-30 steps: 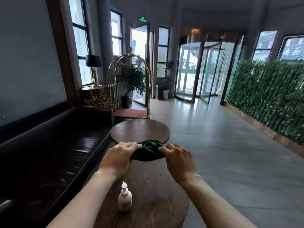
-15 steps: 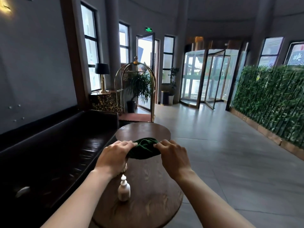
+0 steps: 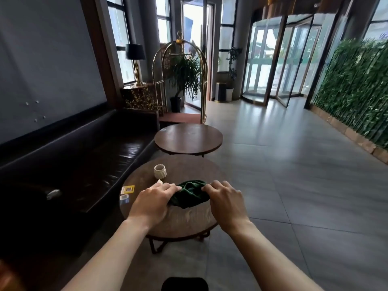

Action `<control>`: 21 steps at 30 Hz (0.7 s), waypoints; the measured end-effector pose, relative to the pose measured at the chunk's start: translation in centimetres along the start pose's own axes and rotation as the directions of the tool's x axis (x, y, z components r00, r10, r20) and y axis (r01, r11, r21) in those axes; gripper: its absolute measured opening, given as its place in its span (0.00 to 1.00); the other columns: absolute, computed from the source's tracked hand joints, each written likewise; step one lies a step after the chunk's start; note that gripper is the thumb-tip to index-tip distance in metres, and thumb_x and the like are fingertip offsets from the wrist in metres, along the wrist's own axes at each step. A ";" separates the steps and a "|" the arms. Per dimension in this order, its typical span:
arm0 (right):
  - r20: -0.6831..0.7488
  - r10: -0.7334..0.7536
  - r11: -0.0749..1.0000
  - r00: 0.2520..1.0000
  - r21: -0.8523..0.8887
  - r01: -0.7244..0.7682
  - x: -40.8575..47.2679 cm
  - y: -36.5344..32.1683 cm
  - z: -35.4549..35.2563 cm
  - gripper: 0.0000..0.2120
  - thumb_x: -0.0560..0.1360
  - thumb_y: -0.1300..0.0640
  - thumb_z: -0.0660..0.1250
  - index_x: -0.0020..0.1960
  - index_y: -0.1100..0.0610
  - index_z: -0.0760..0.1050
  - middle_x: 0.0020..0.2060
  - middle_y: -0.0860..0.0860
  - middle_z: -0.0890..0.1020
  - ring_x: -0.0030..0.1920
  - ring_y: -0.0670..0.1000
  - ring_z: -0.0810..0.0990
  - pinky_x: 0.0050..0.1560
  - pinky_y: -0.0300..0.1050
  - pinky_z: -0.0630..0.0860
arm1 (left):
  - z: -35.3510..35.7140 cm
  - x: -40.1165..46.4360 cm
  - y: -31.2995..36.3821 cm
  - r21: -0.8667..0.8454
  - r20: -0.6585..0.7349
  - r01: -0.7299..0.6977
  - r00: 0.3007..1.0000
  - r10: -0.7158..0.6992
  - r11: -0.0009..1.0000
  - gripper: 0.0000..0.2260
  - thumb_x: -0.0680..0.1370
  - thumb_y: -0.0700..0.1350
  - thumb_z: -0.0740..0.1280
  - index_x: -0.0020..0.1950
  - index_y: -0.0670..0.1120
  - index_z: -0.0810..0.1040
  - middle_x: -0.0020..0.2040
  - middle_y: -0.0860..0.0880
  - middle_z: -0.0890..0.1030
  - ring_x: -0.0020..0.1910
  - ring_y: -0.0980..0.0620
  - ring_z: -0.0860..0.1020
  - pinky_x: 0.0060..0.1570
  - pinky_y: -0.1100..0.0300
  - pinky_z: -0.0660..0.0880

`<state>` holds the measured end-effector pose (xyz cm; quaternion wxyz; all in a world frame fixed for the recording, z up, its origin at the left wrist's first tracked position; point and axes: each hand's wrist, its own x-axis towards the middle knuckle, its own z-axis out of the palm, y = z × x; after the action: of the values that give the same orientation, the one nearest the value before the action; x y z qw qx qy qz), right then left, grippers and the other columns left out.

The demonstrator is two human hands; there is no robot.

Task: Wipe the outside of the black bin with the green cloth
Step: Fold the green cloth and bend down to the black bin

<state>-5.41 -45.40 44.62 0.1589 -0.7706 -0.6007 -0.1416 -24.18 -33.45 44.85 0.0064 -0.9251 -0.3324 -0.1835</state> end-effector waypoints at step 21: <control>0.131 0.077 0.996 0.988 -0.056 -0.071 -3.2 -10.7 8.9 0.17 0.73 0.64 0.71 0.58 0.48 0.81 0.47 0.47 0.82 0.48 0.55 0.81 0.34 0.50 0.77 | 6.5 -7.4 -10.9 -0.149 0.123 -0.019 0.992 0.037 0.989 0.24 0.77 0.37 0.66 0.70 0.55 0.75 0.68 0.57 0.78 0.65 0.51 0.76 0.54 0.51 0.78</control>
<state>-16.34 -42.08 35.98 0.1040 -0.8039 -0.5771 -0.0994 -33.97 -28.61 35.09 -0.0802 -0.9373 -0.3046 -0.1490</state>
